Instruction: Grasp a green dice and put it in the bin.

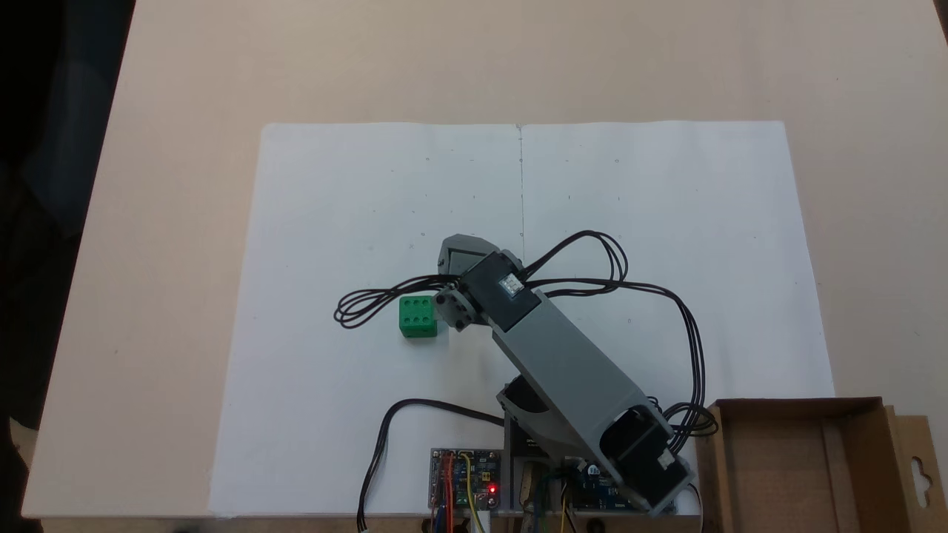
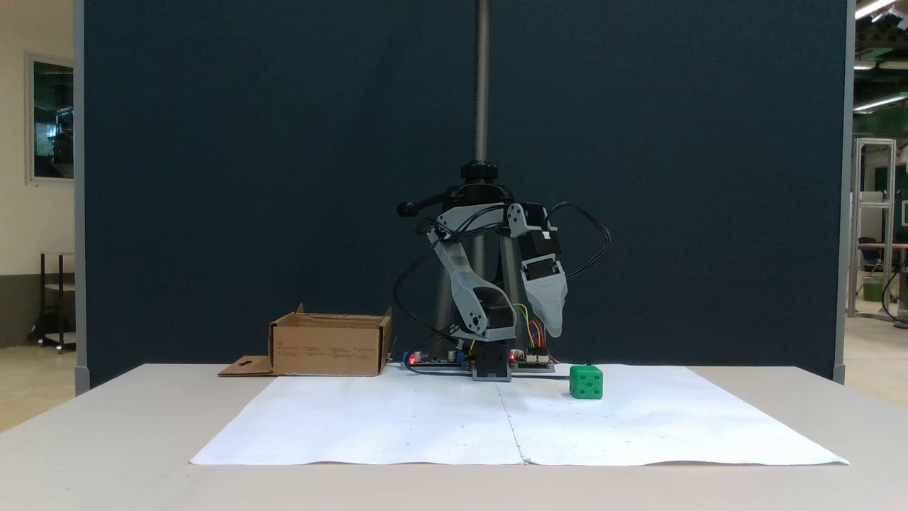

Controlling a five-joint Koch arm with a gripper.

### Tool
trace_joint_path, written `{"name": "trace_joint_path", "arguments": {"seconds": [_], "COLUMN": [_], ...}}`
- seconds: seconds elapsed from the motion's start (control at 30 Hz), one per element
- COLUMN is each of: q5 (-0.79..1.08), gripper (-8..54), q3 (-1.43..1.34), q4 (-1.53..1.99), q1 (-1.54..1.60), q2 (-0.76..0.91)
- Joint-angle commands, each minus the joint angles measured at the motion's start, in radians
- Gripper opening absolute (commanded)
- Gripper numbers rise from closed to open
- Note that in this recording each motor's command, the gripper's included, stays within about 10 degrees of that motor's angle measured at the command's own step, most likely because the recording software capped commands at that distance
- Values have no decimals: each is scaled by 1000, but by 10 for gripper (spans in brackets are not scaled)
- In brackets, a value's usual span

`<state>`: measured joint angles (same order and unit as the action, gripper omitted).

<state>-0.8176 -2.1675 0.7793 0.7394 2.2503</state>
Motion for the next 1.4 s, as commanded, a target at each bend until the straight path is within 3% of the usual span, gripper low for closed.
{"name": "trace_joint_path", "arguments": {"seconds": [0.0, 0.2, 1.37], "q5": [-80, -80, -133], "gripper": [368, 396, 394], "q3": [37, -15, -219], "q4": [-55, -41, -15], "q1": [38, 103, 155], "q2": [98, 109, 112]}}
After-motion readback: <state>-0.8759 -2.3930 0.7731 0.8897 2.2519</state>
